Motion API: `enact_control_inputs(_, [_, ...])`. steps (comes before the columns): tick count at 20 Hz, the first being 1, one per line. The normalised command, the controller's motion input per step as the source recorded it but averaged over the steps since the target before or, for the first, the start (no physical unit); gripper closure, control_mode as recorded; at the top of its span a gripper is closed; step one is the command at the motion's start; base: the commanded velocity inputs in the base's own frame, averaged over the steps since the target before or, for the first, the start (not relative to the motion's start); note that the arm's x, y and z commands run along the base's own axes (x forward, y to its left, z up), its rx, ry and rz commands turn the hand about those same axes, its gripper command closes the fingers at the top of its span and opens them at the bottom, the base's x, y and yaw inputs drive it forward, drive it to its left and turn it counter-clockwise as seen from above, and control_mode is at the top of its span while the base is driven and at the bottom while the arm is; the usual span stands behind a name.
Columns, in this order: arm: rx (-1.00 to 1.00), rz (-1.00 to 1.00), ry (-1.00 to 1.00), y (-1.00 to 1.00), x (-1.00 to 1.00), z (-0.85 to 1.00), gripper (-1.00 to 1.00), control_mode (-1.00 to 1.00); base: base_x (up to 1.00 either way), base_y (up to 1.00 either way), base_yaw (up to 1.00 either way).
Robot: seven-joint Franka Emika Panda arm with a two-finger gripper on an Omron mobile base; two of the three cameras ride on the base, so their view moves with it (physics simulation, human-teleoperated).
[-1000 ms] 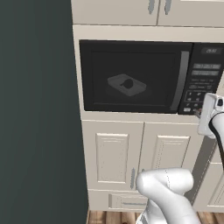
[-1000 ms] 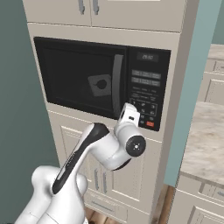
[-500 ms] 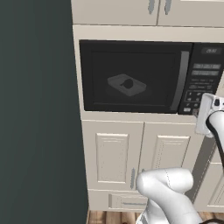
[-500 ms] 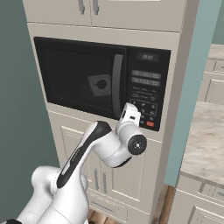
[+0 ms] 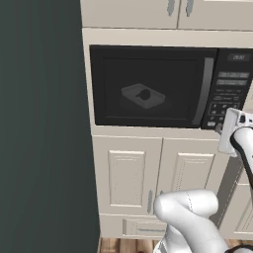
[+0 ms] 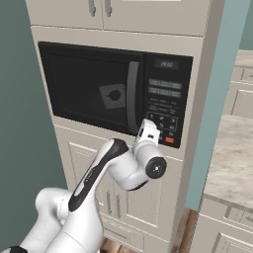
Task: Place the tupperware containing the shrimp and tomato meal in the microwave. Close the microwave door and press the start button to reheat the meal.
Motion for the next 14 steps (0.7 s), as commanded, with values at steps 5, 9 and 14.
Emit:
enact_control_inputs(5, [0.0, 0.0, -0.03, -0.11, 0.15, -0.12, 1.0, -1.0, 0.0, 0.0, 0.0])
enact_control_inputs(9, [0.0, -0.01, -0.04, -0.11, 0.18, -0.1, 1.0, -1.0, 0.0, 0.0, 0.0])
enact_control_inputs(14, [0.0, -0.03, -0.04, -0.08, 0.21, -0.06, 1.0, -1.0, 0.0, 0.0, 0.0])
